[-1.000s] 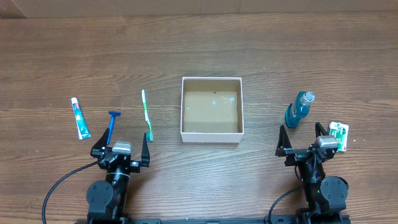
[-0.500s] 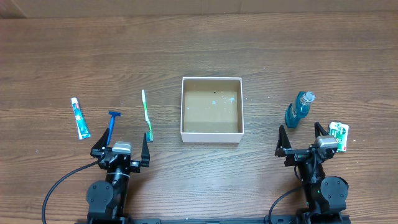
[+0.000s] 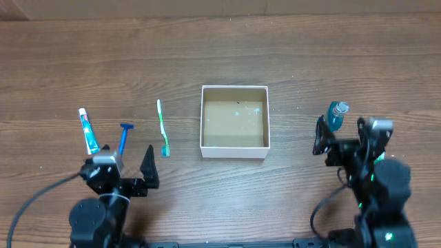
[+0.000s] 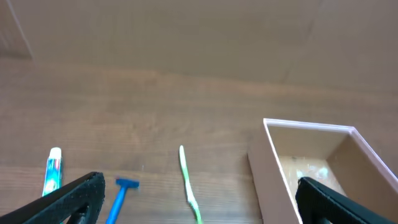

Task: Pack container
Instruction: 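Move the right gripper to the blue Listerine bottle and grasp it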

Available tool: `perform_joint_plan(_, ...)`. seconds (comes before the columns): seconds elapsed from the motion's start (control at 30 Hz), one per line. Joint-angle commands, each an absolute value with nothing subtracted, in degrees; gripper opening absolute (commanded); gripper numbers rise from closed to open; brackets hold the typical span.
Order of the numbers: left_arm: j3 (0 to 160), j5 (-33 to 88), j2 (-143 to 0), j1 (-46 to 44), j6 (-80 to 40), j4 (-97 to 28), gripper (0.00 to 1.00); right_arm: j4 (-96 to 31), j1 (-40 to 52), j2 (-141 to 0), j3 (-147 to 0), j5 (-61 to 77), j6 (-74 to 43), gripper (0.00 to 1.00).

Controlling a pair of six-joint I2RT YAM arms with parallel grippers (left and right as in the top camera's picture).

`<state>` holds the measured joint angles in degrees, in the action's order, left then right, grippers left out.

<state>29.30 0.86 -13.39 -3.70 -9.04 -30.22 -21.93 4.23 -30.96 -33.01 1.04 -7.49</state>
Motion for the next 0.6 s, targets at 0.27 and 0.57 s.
perform_joint_plan(0.27,64.18,1.06,-55.79,-3.38,-8.32,-58.96,1.00,-63.44,1.48,-70.70,-76.62,3.09,-7.35,1.00)
perform_joint_plan(0.57,65.25,1.08,-62.52,-3.38,-8.34,-63.61,1.00,-62.72,-6.04,-75.48,-77.12,2.74,-10.63,1.00)
